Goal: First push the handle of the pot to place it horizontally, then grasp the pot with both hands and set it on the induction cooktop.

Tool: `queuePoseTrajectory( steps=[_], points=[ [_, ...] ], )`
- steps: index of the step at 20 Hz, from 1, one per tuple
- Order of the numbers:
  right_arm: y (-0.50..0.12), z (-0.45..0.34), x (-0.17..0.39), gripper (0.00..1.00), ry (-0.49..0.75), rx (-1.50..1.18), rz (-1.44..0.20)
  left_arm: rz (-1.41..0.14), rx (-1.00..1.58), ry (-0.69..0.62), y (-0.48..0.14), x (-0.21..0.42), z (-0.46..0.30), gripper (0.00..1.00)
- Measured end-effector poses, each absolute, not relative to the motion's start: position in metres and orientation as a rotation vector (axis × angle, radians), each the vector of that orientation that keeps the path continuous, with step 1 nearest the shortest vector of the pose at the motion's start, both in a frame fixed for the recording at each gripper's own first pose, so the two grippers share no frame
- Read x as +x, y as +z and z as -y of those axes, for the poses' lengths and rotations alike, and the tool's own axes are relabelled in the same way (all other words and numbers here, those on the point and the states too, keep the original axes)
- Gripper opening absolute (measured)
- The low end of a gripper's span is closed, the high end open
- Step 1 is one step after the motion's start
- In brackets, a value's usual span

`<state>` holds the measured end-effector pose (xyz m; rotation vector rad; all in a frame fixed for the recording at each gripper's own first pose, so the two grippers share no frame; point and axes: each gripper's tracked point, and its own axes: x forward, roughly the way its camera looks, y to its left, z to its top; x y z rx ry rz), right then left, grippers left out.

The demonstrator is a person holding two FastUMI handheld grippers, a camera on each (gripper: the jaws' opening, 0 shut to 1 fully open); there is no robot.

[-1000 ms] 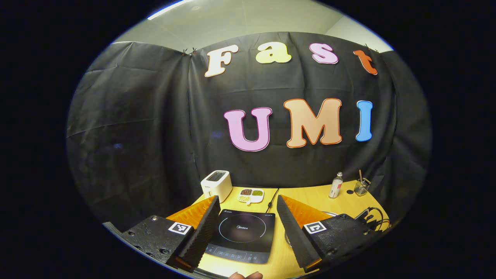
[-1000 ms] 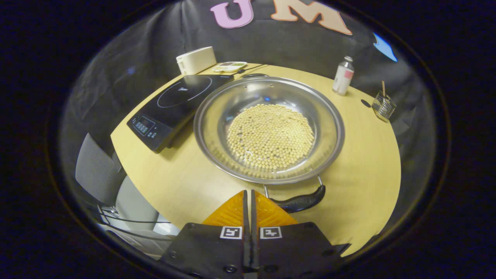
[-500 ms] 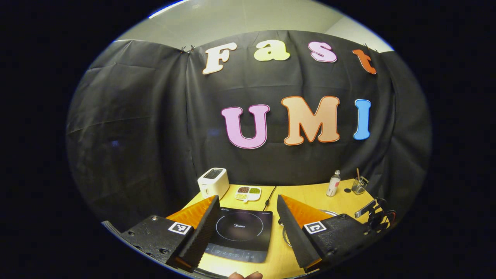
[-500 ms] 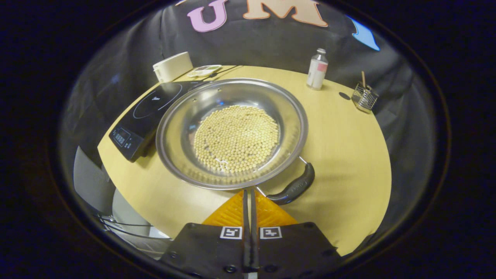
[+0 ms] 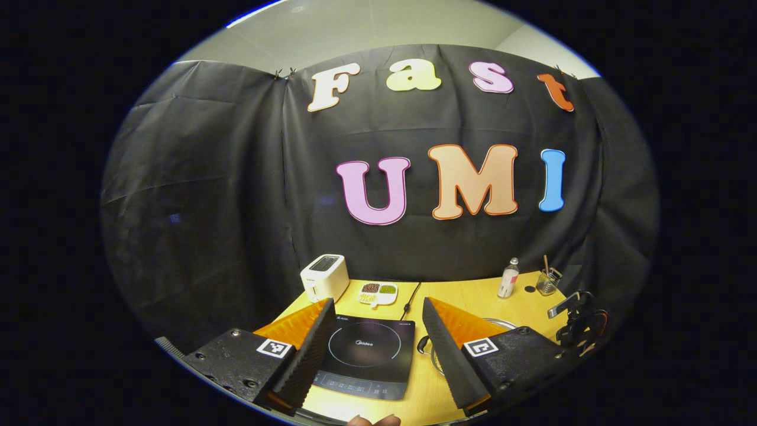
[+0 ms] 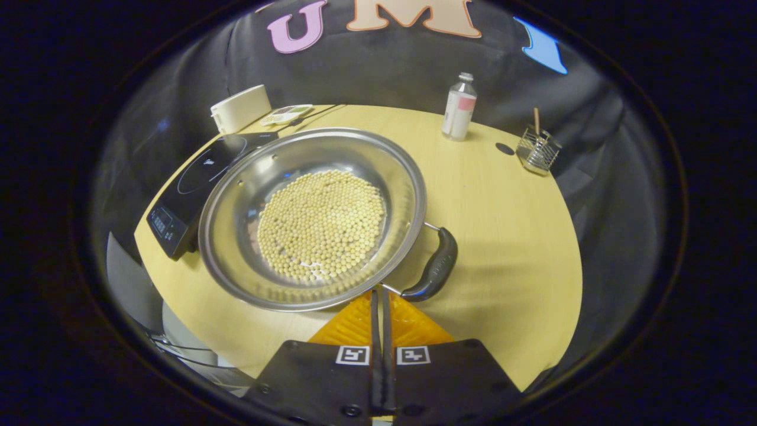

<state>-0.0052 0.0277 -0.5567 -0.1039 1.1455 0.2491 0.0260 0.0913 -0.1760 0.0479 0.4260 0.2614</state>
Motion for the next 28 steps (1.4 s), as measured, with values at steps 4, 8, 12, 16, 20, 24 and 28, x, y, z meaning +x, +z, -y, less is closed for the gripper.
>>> queuePoseTrajectory(
  steps=[4, 8, 12, 16, 20, 24, 28],
  points=[
    [-0.559, -0.018, 0.008, 0.03, 0.225, -0.109, -1.142, -0.434, 0.049, 0.259, -0.178, 0.027, -0.091, 0.92],
    [-0.555, -0.011, 0.018, 0.03, 0.198, -0.094, -1.136, -0.447, 0.035, 0.244, -0.185, 0.029, -0.088, 0.92],
    [-0.547, -0.003, 0.022, 0.03, 0.173, -0.091, -1.116, -0.458, 0.004, 0.220, -0.197, 0.031, -0.086, 0.90],
    [-0.526, 0.001, 0.027, 0.03, 0.107, -0.049, -1.089, -0.515, -0.057, 0.110, -0.230, 0.038, -0.076, 0.90],
    [-0.507, -0.004, 0.026, 0.03, 0.042, -0.023, -1.096, -0.619, -0.156, 0.004, -0.273, 0.040, -0.070, 0.90],
    [-0.484, -0.009, 0.035, 0.06, -0.049, 0.016, -1.050, -0.714, -0.244, -0.093, -0.307, 0.039, -0.062, 0.95],
    [-0.470, -0.009, 0.033, 0.20, -0.116, -0.004, -1.036, -0.784, -0.267, -0.176, -0.339, 0.040, -0.061, 0.95]
  ],
)
